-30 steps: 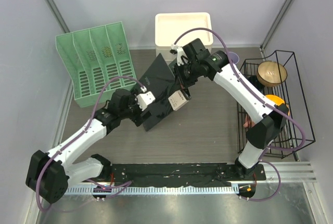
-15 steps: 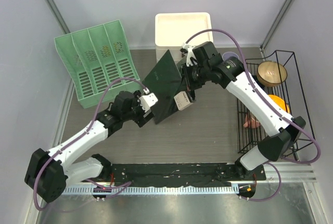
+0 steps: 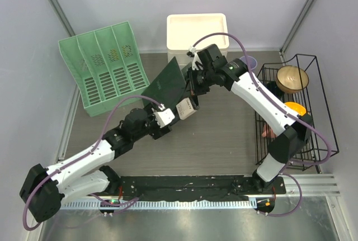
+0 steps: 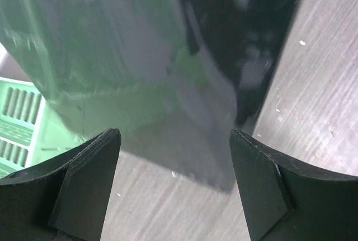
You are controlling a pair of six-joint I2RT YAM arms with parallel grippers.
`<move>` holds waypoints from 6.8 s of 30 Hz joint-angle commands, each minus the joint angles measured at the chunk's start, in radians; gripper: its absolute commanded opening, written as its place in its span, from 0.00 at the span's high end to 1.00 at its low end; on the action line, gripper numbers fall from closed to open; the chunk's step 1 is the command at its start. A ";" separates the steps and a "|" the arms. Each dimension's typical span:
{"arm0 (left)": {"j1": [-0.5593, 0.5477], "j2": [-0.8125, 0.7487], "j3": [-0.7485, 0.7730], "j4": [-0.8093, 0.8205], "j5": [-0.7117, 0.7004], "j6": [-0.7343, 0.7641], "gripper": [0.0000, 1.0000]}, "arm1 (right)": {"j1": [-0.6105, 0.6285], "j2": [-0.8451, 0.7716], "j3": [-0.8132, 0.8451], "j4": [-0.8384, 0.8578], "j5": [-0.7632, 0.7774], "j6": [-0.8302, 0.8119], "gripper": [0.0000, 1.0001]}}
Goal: Organize the desk
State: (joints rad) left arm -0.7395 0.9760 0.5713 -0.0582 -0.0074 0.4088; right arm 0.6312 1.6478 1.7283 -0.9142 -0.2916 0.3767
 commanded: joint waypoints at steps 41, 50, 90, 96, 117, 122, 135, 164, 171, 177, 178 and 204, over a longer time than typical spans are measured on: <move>-0.175 -0.082 -0.212 0.452 -0.279 0.099 0.13 | -0.005 0.029 0.053 0.310 -0.185 0.283 0.99; -0.182 -0.005 -0.222 0.736 -0.466 0.226 0.14 | -0.005 -0.028 -0.024 0.342 -0.173 0.286 0.99; -0.182 -0.089 -0.133 0.816 -0.580 0.305 1.00 | -0.014 -0.121 -0.038 0.356 -0.299 0.159 0.43; -0.123 -0.160 -0.085 0.795 -0.629 0.246 1.00 | -0.054 -0.105 0.023 0.314 -0.302 0.131 0.30; 0.163 -0.217 0.067 0.753 -0.714 0.081 1.00 | -0.119 0.055 0.151 0.209 -0.247 -0.022 0.28; 0.210 -0.143 0.127 0.768 -0.744 0.053 1.00 | -0.120 0.101 0.194 0.187 -0.245 -0.042 0.29; 0.374 -0.105 0.179 0.652 -0.704 -0.105 1.00 | -0.128 0.138 0.226 0.172 -0.241 -0.061 0.29; 0.716 0.105 0.142 0.839 -0.467 -0.340 1.00 | -0.137 0.178 0.223 0.176 -0.273 -0.067 0.30; 0.733 0.207 0.113 1.004 -0.419 -0.347 1.00 | -0.139 0.195 0.217 0.175 -0.290 -0.071 0.30; 0.735 0.299 0.082 1.167 -0.405 -0.334 1.00 | -0.145 0.202 0.191 0.176 -0.311 -0.081 0.30; 0.735 0.308 0.075 1.192 -0.404 -0.332 1.00 | -0.146 0.204 0.186 0.178 -0.316 -0.082 0.30; 0.830 0.558 -0.028 1.606 -0.356 -0.280 1.00 | -0.154 0.248 0.154 0.190 -0.383 -0.084 0.32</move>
State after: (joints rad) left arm 0.0643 1.4960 0.5663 1.2785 -0.3687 0.1322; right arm 0.4801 1.9068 1.8866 -0.7517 -0.6498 0.3046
